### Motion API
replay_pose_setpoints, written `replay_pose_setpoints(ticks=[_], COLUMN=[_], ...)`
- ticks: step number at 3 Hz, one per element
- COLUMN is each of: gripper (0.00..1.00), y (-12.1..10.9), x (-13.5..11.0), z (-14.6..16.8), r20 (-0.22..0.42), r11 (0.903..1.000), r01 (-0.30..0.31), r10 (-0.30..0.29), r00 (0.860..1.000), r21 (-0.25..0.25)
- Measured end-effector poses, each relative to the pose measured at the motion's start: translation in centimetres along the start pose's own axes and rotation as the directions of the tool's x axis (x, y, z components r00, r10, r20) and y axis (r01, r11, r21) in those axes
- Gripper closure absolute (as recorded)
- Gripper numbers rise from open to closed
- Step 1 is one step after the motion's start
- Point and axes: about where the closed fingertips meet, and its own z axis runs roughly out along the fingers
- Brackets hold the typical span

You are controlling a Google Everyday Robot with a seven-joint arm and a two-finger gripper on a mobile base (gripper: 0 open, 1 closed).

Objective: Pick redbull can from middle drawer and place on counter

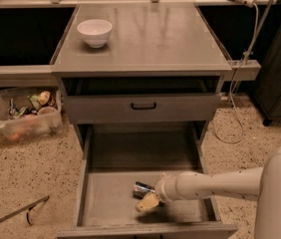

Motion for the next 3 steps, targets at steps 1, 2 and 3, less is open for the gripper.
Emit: replay_pose_setpoints(ticks=[1, 2, 3], gripper=[0.19, 0.42, 0.65], y=[-0.04, -0.03, -0.03], x=[0.12, 0.12, 0.12], z=[-0.10, -0.09, -0.09], r20=[0.000, 0.000, 0.000], r11=[1.0000, 1.0000, 1.0000], r01=[-0.003, -0.003, -0.003], r10=[0.003, 0.003, 0.003], r00=[1.000, 1.000, 1.000], r21=[0.000, 0.000, 0.000])
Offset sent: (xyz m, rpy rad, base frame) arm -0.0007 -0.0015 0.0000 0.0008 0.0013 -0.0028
